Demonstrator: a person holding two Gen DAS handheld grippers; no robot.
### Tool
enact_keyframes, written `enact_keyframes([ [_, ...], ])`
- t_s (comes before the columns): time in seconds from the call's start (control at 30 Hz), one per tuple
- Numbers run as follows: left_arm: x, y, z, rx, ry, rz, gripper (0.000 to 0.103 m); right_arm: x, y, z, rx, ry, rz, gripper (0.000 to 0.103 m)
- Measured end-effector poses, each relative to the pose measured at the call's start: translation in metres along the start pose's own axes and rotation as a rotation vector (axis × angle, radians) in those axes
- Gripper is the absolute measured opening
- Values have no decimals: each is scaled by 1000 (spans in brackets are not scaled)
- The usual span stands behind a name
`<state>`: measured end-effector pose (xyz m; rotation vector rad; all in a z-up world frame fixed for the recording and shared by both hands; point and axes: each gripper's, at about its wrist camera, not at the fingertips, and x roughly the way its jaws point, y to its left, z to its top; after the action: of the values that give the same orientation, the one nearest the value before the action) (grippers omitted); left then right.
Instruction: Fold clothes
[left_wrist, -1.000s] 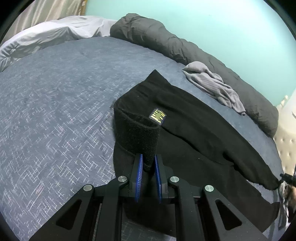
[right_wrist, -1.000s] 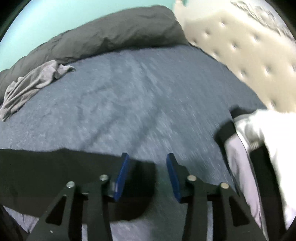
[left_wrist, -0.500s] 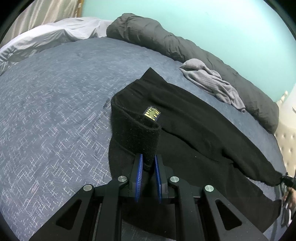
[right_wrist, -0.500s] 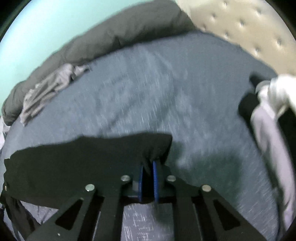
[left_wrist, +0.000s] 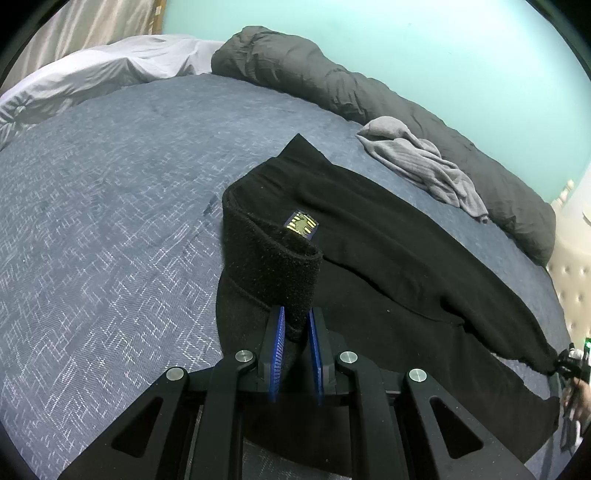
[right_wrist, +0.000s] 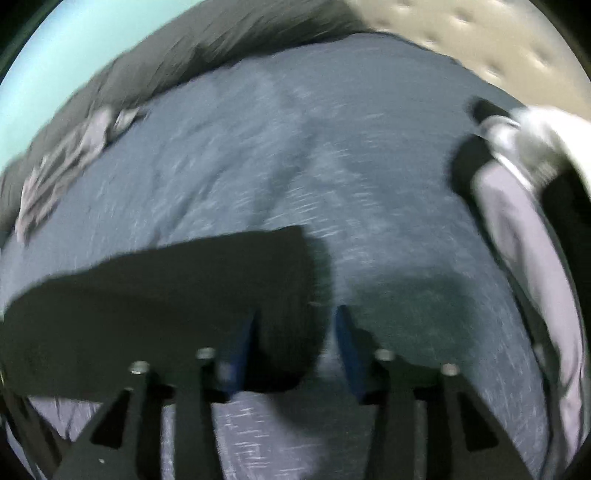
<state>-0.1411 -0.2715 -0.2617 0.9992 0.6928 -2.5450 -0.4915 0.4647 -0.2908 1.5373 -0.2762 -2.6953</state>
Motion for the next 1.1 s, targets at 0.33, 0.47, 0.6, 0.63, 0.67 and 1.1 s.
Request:
enact_keyframes([
  [0.33,-1,-3,-2,-1,-1,-2,13,-7,-15,-22,89,-24,179,53],
  [0.47,-2,-3,-1,-1,-1,-6,13,-22,-22,-34,117,-76,252,53],
  [0.6,-2,-3,-1,-3,0,-9,13,-20,-16,-41,16,-26,186,53],
  [0.63,-2,-3,-1,-2,-1,-10,13,-19,-12,-40,1,-16,176,53],
  [0.67,-2,-3,-1,-1,-2,-10,13,-17,-9,-39,-13,-13,171,53],
  [1.1,0,-5,0,9,0,-7,13,-6,23,-27,-345,11,-9,6],
])
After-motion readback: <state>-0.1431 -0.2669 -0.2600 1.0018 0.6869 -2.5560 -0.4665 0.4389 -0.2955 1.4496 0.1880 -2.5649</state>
